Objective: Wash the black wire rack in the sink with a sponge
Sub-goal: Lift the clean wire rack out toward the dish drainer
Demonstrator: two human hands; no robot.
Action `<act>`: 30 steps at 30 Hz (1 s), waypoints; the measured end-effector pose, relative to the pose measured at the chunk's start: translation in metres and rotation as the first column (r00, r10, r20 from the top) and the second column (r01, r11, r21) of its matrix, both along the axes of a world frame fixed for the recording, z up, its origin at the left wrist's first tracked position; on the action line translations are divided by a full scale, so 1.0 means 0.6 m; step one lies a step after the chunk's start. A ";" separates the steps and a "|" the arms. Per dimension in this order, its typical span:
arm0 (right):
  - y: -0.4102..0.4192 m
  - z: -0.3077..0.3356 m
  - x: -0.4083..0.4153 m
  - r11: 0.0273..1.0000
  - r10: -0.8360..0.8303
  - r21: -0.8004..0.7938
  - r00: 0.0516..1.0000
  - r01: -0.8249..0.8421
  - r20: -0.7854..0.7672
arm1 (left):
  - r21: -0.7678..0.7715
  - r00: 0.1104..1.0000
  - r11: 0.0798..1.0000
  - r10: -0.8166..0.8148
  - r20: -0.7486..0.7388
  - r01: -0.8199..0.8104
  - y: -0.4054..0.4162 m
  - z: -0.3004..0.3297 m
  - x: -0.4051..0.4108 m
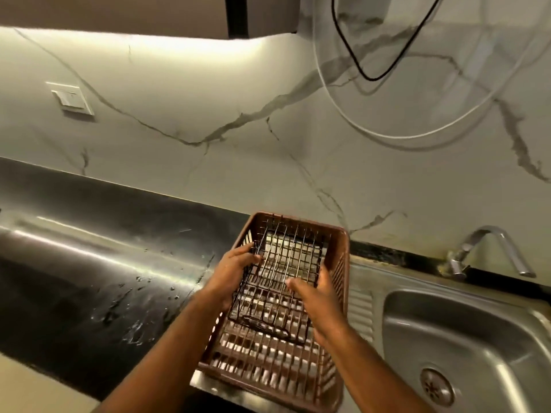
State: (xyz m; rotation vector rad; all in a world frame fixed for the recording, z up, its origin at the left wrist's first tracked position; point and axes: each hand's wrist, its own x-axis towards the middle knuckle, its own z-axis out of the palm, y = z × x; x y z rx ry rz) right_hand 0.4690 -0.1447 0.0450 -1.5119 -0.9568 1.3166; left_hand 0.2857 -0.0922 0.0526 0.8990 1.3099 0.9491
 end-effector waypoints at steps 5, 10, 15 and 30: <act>0.012 -0.035 -0.016 0.996 -0.024 -0.084 0.999 0.027 0.039 | 0.002 0.996 0.999 -0.054 -0.073 0.054 0.004 -0.047 0.007; 0.015 -0.065 -0.022 0.988 -0.038 -0.144 0.997 0.047 0.063 | -0.078 0.988 0.995 -0.070 -0.140 0.059 0.000 -0.086 0.008; 0.010 -0.096 -0.023 0.966 -0.009 -0.256 0.992 0.042 0.125 | -0.175 0.975 0.981 -0.115 -0.191 0.082 0.000 -0.127 0.008; 0.011 -0.107 -0.023 0.959 0.035 -0.280 0.953 0.053 0.301 | -0.177 0.965 0.981 -0.123 -0.230 0.083 0.001 -0.135 0.014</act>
